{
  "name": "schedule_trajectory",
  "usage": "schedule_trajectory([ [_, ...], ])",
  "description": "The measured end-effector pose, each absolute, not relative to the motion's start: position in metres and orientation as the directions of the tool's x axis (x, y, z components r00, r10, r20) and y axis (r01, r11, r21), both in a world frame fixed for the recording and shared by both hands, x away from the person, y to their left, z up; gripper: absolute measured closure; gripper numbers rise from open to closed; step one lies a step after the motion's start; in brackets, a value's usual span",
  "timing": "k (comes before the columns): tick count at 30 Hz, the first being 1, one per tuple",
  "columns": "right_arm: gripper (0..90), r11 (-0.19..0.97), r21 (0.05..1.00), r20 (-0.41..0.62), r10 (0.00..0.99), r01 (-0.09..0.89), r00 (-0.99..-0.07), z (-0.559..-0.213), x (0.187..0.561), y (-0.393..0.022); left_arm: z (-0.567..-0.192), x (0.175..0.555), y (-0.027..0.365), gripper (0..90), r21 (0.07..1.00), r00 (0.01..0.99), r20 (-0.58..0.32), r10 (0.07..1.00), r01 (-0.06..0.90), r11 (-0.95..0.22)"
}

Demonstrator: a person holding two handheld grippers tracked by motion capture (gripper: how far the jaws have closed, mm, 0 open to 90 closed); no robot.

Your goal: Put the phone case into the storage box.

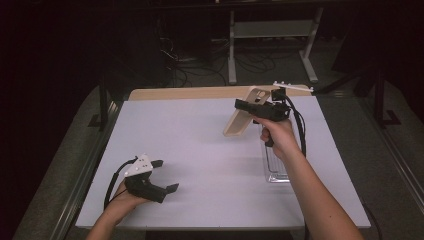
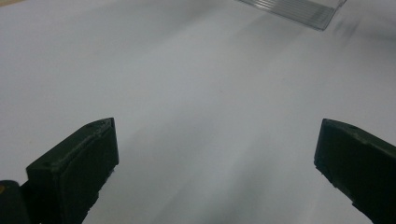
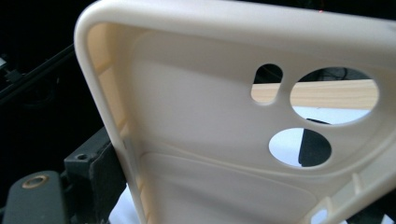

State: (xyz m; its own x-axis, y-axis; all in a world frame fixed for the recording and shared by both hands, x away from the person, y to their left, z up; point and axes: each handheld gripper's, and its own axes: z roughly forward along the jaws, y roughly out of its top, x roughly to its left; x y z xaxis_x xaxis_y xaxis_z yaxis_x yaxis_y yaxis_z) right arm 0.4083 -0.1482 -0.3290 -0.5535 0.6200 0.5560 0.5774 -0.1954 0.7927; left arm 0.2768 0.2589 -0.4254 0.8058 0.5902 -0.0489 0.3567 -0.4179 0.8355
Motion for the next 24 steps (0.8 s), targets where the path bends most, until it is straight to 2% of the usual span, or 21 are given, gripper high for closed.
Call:
schedule_trajectory([
  [9, 11.0, -0.206, 0.796, 0.541, 0.666, 0.569, -0.514, -0.324, 0.413, -0.169, -0.426, 0.276, 0.257, 0.0, 0.841, 0.801, -0.065, 0.595, 0.365, -0.398],
  [24, 11.1, -0.160, 0.809, 0.466, 0.762, 0.565, -0.451, -0.314, 0.419, -0.197, -0.426, 0.276, 0.256, 0.0, 0.843, 0.804, -0.068, 0.590, 0.362, -0.397],
])
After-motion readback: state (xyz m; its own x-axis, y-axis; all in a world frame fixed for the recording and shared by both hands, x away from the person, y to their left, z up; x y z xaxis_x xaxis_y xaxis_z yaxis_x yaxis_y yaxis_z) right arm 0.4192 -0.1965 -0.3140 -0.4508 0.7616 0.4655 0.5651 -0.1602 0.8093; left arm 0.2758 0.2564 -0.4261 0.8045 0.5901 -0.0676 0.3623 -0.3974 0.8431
